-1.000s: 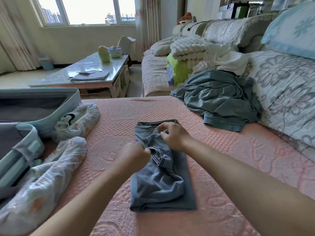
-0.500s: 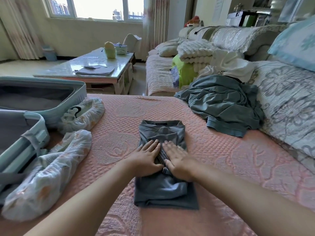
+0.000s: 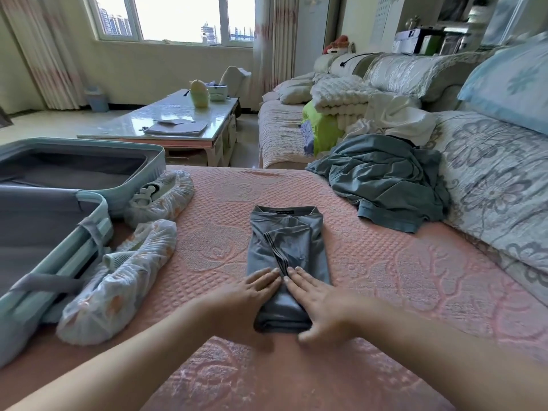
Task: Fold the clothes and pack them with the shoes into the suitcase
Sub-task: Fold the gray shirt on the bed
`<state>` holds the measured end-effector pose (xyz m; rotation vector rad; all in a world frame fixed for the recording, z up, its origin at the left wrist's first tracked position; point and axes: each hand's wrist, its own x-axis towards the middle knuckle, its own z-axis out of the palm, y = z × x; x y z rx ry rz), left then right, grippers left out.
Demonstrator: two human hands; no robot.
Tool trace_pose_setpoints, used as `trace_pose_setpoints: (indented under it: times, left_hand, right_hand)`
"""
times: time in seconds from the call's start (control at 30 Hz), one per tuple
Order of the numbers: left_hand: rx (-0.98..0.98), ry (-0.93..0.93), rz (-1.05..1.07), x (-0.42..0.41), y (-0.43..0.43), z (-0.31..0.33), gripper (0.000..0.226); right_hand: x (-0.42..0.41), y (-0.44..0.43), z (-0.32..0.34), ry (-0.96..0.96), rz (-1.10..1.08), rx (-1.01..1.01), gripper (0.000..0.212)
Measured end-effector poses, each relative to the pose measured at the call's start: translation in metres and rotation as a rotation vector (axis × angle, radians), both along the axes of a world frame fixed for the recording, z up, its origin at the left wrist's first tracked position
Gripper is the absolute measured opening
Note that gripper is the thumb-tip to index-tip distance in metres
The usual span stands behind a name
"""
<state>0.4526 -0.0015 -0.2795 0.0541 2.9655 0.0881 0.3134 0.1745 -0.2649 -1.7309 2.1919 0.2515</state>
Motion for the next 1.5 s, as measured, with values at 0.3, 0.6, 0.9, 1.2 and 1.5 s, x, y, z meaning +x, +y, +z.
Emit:
trace_pose_setpoints:
  times: [0.3, 0.6, 0.9, 1.2, 1.5]
  left_hand:
    - [-0.001, 0.231, -0.033, -0.003, 0.011, 0.012, 0.039]
    - [0.508, 0.218, 0.333, -0.031, -0.030, 0.027, 0.068]
    - [-0.040, 0.772, 0.250, -0.085, -0.031, 0.012, 0.049]
    - [-0.033, 0.219, 0.246, -0.099, -0.041, -0.023, 0.071]
    - [-0.042, 0.386, 0.102, -0.093, -0.055, -0.026, 0.101]
  right_hand:
    - [0.003, 0.004, -0.010, 0.143, -0.001, -0.234, 0.072]
    - [-0.061, -0.021, 0.020, -0.211, -0.380, -0.607, 0.018]
    - [-0.088, -0.059, 0.000, -0.004, -0.527, -0.725, 0.023]
    - [-0.104, -0.071, -0.019, 0.288, -0.417, -0.809, 0.028]
    - [-0.089, -0.052, -0.020, 0.186, -0.096, -0.202, 0.090]
